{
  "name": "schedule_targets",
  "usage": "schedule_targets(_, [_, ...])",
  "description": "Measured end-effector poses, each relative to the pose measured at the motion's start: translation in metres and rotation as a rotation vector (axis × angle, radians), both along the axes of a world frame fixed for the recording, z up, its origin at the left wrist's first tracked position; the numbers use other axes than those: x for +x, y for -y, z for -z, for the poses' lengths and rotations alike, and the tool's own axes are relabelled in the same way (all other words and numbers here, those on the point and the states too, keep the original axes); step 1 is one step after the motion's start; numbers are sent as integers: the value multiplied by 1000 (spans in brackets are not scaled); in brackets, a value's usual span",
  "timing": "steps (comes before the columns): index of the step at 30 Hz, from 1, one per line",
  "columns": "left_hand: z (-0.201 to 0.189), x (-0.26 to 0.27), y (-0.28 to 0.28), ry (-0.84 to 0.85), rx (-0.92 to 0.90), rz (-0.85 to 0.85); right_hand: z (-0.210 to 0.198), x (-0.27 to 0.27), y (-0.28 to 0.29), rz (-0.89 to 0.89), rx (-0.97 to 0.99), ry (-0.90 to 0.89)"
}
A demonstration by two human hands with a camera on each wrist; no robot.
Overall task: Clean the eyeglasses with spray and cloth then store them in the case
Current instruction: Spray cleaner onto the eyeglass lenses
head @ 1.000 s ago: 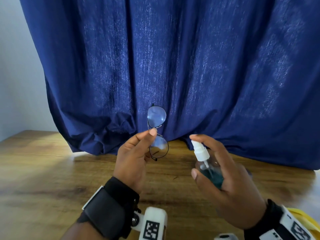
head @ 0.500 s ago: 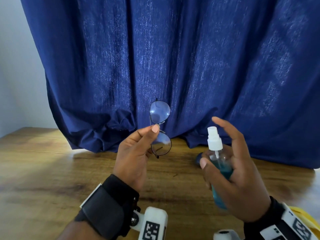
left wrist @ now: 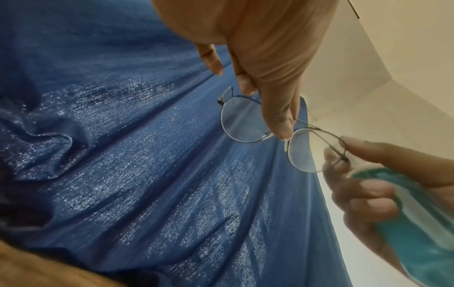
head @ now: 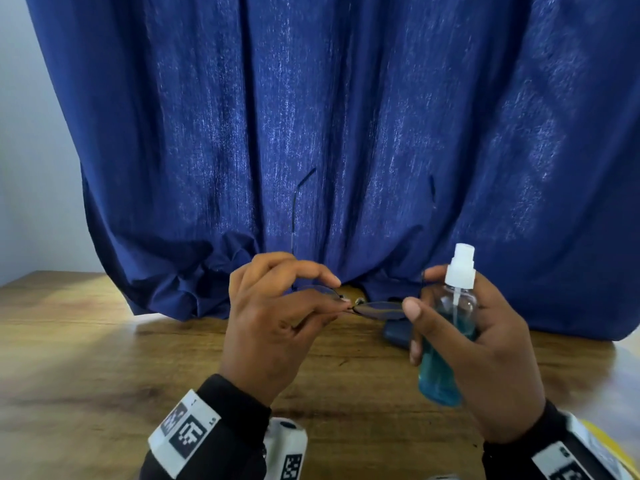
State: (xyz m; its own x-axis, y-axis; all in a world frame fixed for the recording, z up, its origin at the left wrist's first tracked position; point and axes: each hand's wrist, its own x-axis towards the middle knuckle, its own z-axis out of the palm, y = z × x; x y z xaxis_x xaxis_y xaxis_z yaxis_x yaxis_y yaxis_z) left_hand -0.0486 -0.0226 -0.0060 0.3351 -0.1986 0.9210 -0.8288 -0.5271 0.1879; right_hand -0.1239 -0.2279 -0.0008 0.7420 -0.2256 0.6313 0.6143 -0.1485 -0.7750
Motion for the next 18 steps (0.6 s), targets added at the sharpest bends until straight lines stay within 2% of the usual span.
schedule_targets(4, [-3, -7, 2, 47, -6, -54, 0, -1, 0, 30, -9, -16])
schedule_targets(6, [-4, -13, 5, -13, -105, -62, -2, -5, -1, 61, -46, 31])
schedule_targets(9, [-2, -18, 10, -258, -345, 3, -3, -8, -6, 118, -61, 106])
schedule_targets(11, [2, -16, 15, -503, -380, 62, -2, -8, -8, 154, -89, 135])
schedule_targets(15, [8, -14, 22, -786, -393, 349, 6, -4, -7, 207, -202, 125])
schedule_targets(18, [7, -13, 23, -1022, -555, 524, 10, -1, -5, 275, -300, 121])
